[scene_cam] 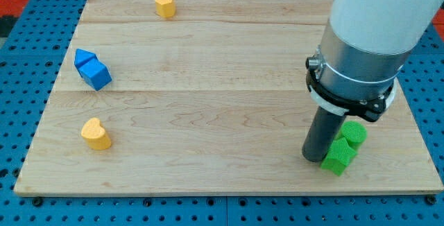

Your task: Move your arm towards the bottom left

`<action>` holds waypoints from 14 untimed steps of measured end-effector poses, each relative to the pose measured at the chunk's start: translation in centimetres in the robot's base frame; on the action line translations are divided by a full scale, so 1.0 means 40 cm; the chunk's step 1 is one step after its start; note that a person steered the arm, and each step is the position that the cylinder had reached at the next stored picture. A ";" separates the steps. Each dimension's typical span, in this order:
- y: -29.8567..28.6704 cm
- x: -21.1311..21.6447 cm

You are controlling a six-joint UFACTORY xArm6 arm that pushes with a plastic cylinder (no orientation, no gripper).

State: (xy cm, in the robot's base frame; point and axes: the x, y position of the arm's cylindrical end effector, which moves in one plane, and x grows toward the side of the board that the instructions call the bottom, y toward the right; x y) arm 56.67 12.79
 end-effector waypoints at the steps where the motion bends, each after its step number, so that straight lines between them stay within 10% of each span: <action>1: -0.069 -0.006; 14: -0.058 -0.091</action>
State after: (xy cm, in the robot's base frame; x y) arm 53.02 10.49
